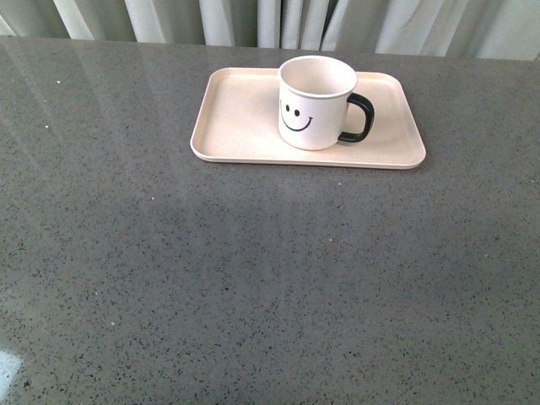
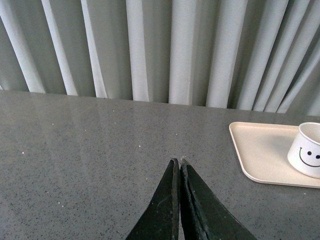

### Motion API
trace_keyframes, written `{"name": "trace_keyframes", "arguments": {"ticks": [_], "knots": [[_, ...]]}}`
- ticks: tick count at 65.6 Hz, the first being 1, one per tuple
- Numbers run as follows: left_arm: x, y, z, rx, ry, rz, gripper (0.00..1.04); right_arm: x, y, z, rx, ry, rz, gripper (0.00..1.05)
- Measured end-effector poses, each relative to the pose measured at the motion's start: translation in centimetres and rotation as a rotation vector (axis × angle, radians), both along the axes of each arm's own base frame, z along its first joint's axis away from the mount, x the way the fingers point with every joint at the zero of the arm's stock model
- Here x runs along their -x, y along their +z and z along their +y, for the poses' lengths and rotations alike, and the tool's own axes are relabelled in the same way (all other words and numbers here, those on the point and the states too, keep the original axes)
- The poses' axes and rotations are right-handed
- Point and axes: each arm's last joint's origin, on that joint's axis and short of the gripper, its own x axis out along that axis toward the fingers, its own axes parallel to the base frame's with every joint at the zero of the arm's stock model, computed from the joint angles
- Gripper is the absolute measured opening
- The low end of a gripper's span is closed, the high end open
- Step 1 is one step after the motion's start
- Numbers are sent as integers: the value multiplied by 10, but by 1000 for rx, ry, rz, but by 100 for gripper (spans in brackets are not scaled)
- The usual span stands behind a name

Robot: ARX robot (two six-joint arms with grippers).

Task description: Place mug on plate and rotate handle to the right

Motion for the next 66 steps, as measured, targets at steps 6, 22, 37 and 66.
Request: {"name": "trace_keyframes", "arguments": {"ticks": [6, 22, 37, 66], "knots": [[2, 0, 0, 0, 0, -1, 1, 0, 0, 0, 0, 0, 0, 96], [13, -5, 0, 0, 0, 34, 1, 0, 0, 0, 0, 0, 0, 96], [16, -4, 0, 0, 1, 18, 1, 0, 0, 0, 0, 0, 0, 96], [16, -4, 0, 0, 1, 17, 84, 0, 0, 0, 0, 0, 0, 96]]}}
